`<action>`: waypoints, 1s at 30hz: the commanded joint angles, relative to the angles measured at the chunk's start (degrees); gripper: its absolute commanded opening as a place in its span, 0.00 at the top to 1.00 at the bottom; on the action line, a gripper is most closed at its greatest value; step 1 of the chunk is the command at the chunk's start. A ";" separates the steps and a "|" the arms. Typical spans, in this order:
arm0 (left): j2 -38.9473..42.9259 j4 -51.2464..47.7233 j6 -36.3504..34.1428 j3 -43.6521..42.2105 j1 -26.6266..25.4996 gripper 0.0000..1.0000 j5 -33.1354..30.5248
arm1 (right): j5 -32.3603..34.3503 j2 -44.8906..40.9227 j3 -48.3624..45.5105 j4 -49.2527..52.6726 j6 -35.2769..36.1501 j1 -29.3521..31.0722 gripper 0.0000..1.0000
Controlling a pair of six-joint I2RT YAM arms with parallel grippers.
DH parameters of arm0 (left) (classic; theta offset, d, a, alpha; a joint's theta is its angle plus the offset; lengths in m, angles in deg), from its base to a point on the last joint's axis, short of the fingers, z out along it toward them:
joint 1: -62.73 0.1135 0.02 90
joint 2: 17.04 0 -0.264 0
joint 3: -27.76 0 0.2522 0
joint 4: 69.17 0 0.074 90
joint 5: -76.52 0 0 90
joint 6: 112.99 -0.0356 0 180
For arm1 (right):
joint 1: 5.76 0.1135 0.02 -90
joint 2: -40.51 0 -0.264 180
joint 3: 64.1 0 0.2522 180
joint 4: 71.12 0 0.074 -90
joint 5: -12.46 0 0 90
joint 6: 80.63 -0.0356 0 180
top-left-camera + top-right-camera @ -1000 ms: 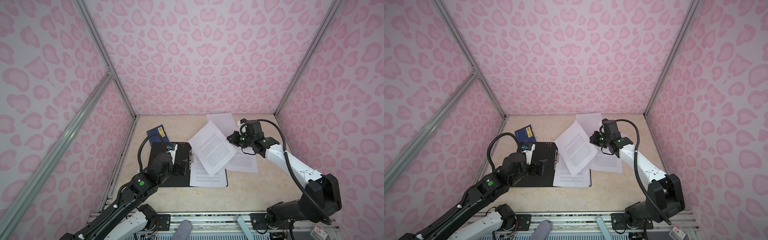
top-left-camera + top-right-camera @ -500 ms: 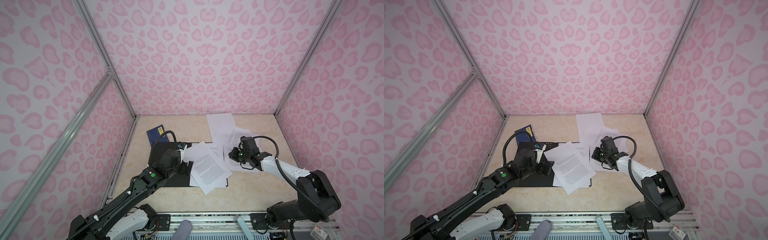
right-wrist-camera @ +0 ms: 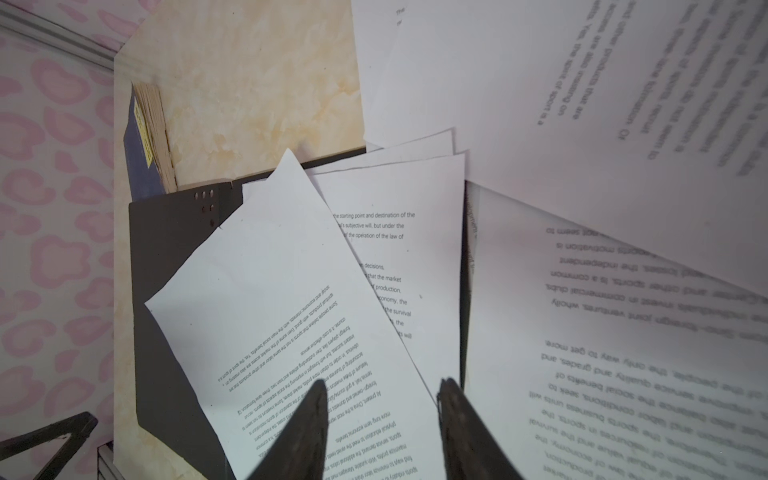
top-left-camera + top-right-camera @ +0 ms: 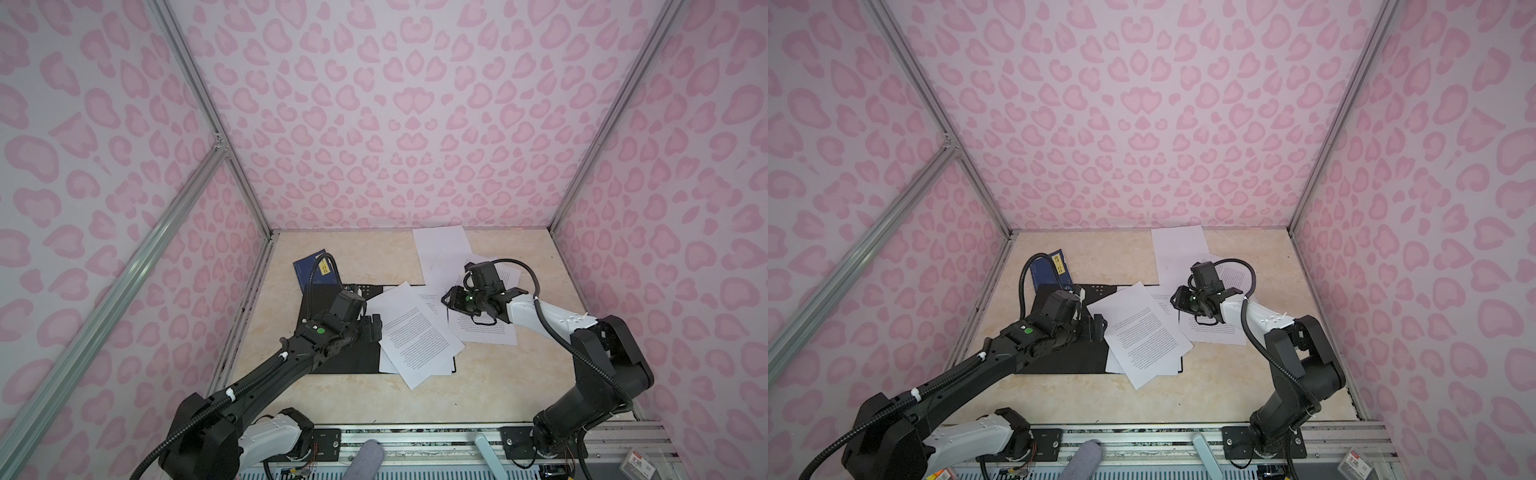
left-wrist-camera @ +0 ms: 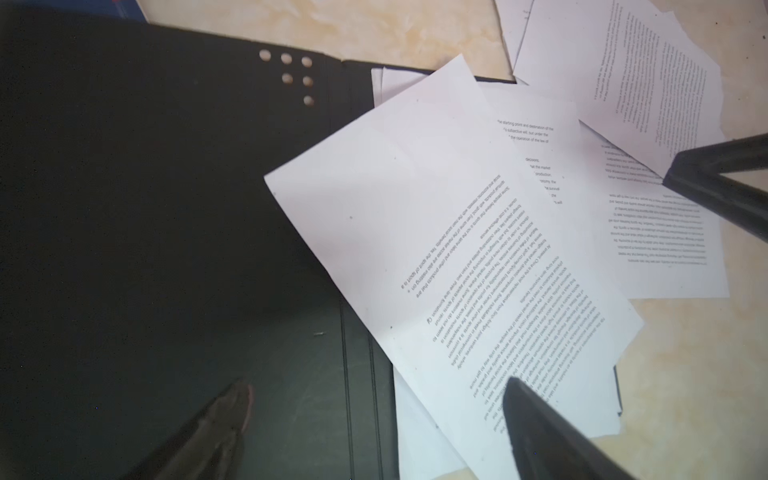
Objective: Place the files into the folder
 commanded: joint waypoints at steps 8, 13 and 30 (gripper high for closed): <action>-11.33 17.11 10.00 -2.83 5.05 0.18 8.52 | -2.91 -1.06 -2.52 -0.23 1.47 -0.68 0.33; -16.32 23.22 11.13 -2.45 6.55 0.27 9.30 | -3.81 -3.01 -3.64 0.07 1.83 -1.70 0.26; -21.83 24.70 13.26 0.75 7.28 0.90 9.87 | -6.63 -6.55 -6.53 -0.27 1.63 -6.74 0.24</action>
